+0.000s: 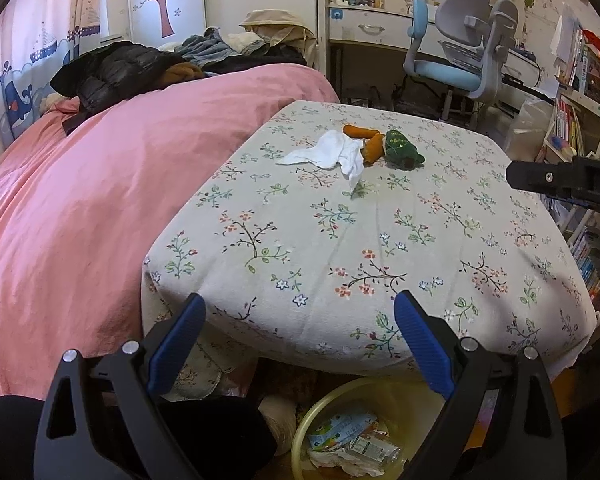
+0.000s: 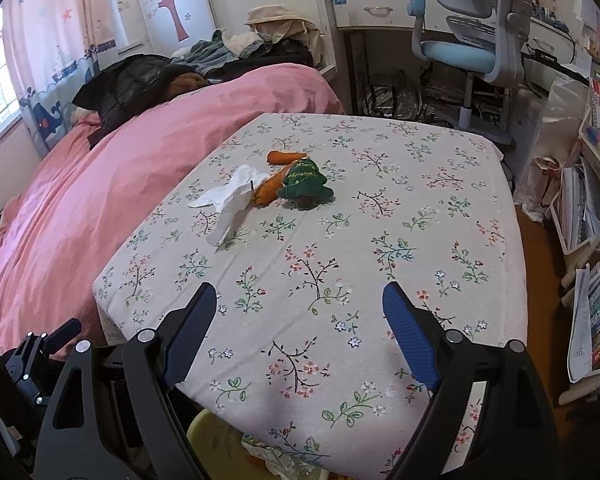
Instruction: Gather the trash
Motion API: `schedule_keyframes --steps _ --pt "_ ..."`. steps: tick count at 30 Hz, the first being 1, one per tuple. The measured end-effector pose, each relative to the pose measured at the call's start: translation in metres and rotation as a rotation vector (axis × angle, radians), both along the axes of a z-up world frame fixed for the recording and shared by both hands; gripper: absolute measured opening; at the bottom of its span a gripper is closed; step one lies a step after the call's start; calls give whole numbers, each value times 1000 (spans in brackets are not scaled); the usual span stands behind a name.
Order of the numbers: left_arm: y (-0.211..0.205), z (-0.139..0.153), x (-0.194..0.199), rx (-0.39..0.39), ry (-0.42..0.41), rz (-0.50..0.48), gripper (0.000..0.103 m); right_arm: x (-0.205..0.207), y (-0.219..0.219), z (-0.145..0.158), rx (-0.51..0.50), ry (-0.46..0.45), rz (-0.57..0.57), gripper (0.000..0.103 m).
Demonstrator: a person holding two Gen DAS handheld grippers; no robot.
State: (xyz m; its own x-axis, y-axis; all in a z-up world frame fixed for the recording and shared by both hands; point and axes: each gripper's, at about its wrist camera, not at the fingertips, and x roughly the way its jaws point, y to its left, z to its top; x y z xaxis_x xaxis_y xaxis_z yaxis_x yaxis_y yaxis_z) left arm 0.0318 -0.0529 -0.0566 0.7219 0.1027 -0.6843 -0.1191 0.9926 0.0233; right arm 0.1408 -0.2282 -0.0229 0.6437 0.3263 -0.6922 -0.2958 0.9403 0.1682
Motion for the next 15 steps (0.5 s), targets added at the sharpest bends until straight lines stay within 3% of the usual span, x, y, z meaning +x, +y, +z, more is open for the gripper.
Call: schedule_keyframes --steps 5,9,15 --pt "3 12 24 -87 -13 -5 92 -3 0 2 13 -3 -2 82" --pt "3 27 79 -80 -61 -31 95 -8 0 8 15 -30 9 82" --pt "6 1 163 -65 29 -91 95 1 -10 7 24 -30 -6 82"
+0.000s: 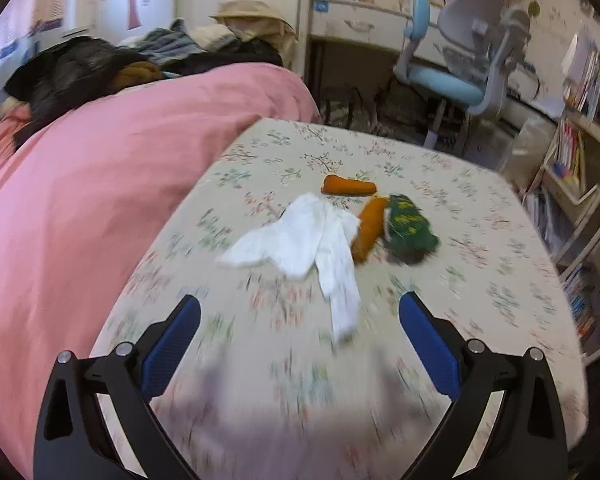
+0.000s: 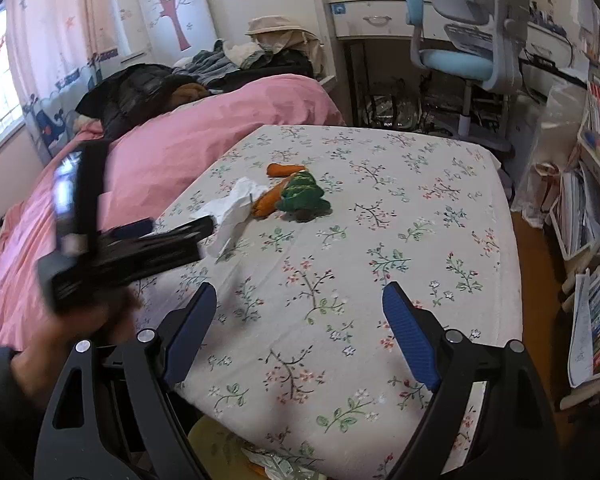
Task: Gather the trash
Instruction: 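Grasp the white tissue with the left tool while the right tool grasps a carrot piece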
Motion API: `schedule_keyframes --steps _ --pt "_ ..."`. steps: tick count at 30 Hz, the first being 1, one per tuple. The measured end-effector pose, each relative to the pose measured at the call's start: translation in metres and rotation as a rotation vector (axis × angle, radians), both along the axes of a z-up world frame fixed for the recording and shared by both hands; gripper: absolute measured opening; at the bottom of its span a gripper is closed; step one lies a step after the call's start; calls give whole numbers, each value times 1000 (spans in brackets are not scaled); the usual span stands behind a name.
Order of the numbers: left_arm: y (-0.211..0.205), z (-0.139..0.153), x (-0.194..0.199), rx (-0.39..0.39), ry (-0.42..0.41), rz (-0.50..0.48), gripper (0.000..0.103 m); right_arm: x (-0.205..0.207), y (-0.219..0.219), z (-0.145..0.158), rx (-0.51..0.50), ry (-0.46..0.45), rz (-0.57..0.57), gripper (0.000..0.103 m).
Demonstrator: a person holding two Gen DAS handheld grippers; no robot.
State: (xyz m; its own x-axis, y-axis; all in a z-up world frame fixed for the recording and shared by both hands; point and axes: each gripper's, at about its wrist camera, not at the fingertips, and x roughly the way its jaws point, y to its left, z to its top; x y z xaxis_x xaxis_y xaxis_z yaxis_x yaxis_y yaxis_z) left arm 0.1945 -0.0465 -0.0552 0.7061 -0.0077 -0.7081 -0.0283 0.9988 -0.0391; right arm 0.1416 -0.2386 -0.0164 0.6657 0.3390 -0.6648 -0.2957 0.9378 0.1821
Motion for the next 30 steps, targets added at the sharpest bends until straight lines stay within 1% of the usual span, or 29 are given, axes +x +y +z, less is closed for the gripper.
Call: schedule_keyframes --steps 1,3,5,6,7,8,9,10,12,14,18,21,23,25,28,30 --pt "-2 -6 14 35 16 -32 95 2 -2 -1 5 4 -4 82" --pt "-4 -16 31 68 44 -69 95 9 -8 -2 25 16 -12 82" --pt "1 -22 45 47 69 -93 93 14 -11 -3 38 20 -14 82" --pt "6 -23 50 12 77 -96 83 16 -12 -3 38 20 -15 82" --pt "11 -23 53 -16 85 -97 69 18 -12 -4 37 21 -16 82" --pt "14 -25 57 -32 102 -100 63 22 -13 -5 37 25 -17 82" --pt "21 -27 61 -59 127 -104 47 26 -13 -6 38 29 -18 82" --pt "24 -27 61 -67 119 -99 35 29 -13 -8 41 34 -17 82" --pt "32 -25 61 -132 142 -108 16 37 -12 -11 46 47 -14 82" --pt "39 -20 58 -176 151 -102 14 44 -8 -17 65 74 -2 82" --pt "46 2 39 -195 160 -77 13 61 15 -34 91 160 65 82" --pt "55 25 22 -203 134 -48 13 72 43 -42 68 175 137 82" --pt "61 36 8 -198 111 -22 13 83 59 -44 76 170 165 82" --pt "70 41 -5 -218 101 0 13 98 70 -48 116 172 170 82" --pt "85 39 -9 -265 95 32 13 128 87 -61 204 223 167 82" --pt "90 37 -7 -288 97 42 13 143 93 -68 224 243 155 82"
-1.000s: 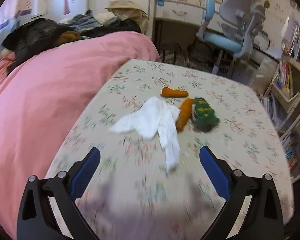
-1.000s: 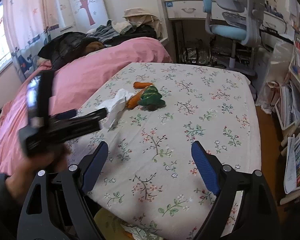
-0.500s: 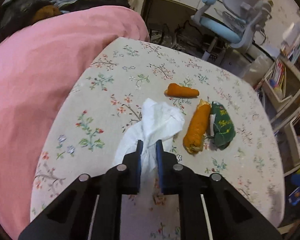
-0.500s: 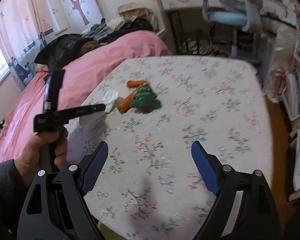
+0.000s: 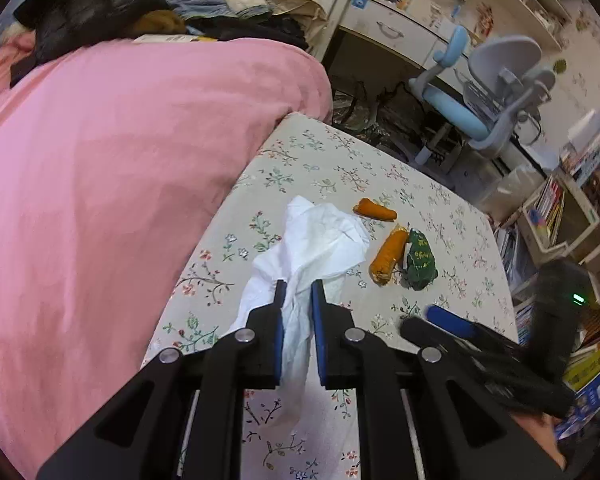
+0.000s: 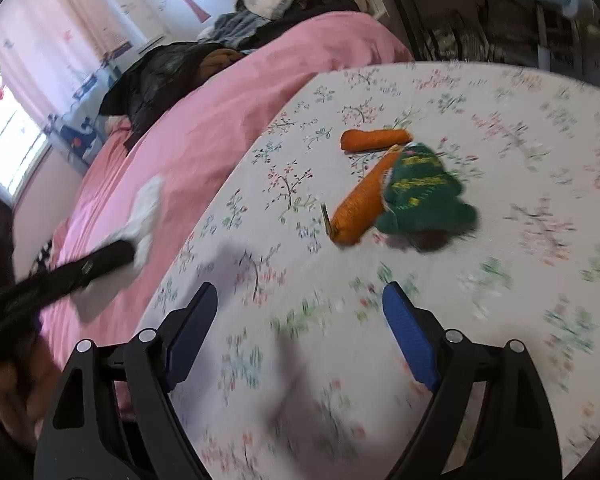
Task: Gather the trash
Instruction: 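Grasp the white tissue with the left tool while the right tool grasps a carrot piece, then lift the carrot piece with the right tool while the left tool holds the tissue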
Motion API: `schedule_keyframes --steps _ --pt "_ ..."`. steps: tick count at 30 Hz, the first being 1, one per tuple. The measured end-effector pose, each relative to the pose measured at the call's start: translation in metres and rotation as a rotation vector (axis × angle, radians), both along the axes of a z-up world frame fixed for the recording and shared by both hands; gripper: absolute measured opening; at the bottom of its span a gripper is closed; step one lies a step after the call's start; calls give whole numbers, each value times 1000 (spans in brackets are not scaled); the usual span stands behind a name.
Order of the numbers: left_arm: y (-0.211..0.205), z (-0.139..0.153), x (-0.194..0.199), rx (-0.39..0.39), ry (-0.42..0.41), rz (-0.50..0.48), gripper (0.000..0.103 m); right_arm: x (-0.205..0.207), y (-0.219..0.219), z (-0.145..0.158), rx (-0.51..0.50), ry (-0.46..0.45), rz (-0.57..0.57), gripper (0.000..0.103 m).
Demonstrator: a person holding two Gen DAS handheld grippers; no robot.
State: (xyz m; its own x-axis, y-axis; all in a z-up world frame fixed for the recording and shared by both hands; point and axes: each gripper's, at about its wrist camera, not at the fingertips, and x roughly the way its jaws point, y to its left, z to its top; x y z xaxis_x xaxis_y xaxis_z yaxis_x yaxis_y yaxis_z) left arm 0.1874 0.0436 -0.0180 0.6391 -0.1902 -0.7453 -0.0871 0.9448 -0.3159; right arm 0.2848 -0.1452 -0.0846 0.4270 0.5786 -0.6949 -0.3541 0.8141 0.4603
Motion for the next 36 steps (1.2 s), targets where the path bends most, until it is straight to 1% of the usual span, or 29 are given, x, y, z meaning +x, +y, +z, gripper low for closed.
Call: schedule_keyframes --steps 3,4,7,10,12,14,15,16,17,19,21,24,28,31,36 --pt "4 -1 3 -19 3 6 13 23 11 -13 8 17 -38 82" --pt "4 0 3 -29 2 6 13 28 11 -13 13 -4 -48 82" --pt "6 3 3 -37 -6 2 13 48 20 -13 -35 -51 -86 82" --pt "8 4 3 -56 -7 -4 13 63 28 -13 -116 -93 -125 81" --pt "9 4 2 -65 -7 -8 13 69 34 -14 -183 -113 -136 74" --pt "9 5 2 -70 -9 -15 13 73 37 -15 -229 -123 -139 57" --pt "8 5 2 -70 -10 -18 13 75 38 -15 -253 -129 -134 51" --pt "8 6 2 -70 -11 -23 13 75 39 -15 -282 -135 -124 36" --pt "6 6 1 -67 -11 -27 13 76 38 -16 -299 -137 -115 24" --pt "4 5 0 -51 -12 -36 13 73 33 -17 -293 -121 -90 20" --pt "2 4 0 -33 -9 -41 13 62 30 -16 -295 -111 -68 19" --pt "-3 -2 -1 -23 5 -55 13 31 26 -14 -302 -97 -25 18" --pt "-16 -5 -11 5 3 -82 13 -13 19 0 -308 -125 4 18" --pt "-24 -7 -25 3 -5 -97 13 -49 1 14 -266 -140 -17 18" --pt "-33 -14 -49 1 -8 -110 13 -93 -30 29 -198 -146 -71 18"
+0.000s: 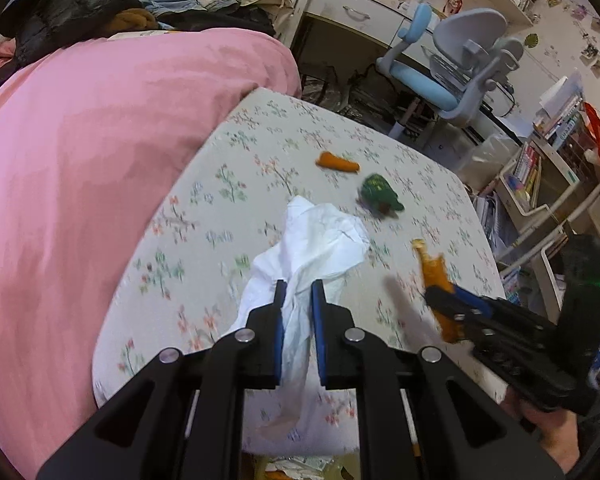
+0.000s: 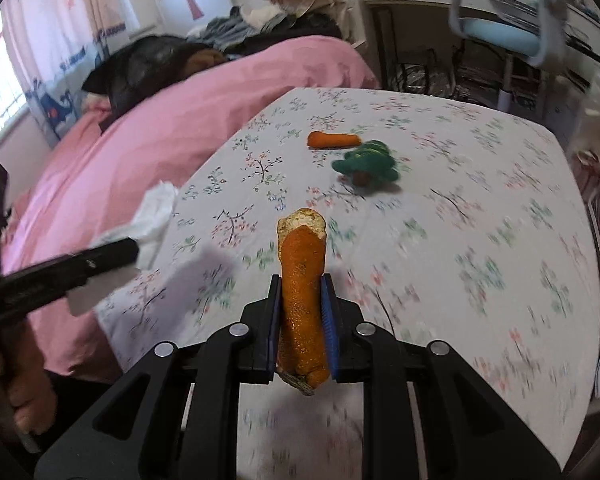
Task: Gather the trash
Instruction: 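Lift the carrot piece with the right tool while the left tool holds the tissue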
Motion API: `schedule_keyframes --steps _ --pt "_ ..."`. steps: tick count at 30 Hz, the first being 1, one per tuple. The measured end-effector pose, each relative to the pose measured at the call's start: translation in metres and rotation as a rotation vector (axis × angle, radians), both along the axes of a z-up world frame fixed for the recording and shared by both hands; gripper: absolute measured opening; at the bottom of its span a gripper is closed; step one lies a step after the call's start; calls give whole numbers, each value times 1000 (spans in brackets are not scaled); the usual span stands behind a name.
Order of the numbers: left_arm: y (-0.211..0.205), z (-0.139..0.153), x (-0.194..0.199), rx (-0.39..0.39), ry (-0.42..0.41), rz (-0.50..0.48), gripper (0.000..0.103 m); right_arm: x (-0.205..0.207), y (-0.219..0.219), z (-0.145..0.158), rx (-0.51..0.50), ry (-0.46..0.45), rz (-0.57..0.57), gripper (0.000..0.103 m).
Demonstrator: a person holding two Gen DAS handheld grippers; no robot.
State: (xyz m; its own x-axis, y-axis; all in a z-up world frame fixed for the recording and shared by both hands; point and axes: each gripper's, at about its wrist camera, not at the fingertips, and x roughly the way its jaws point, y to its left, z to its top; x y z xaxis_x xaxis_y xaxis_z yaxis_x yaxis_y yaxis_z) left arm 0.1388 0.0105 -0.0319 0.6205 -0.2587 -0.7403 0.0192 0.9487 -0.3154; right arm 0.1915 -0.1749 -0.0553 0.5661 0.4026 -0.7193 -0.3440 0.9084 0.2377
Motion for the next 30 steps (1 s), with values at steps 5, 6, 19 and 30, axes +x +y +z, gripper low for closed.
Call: schedule_keyframes --steps 5,6,19,30 --pt "-6 -1 -18 -3 -28 -5 13 -31 -22 6 43 -10 -44 18" --pt "-7 -1 -21 -3 -38 -7 13 -36 -26 6 52 -13 -54 18" --pt "-18 -3 -45 33 -108 -33 13 -69 -27 6 60 -37 -78 18" --pt "-25 -5 -46 52 -115 -44 13 -75 -30 0 65 -29 -90 18"
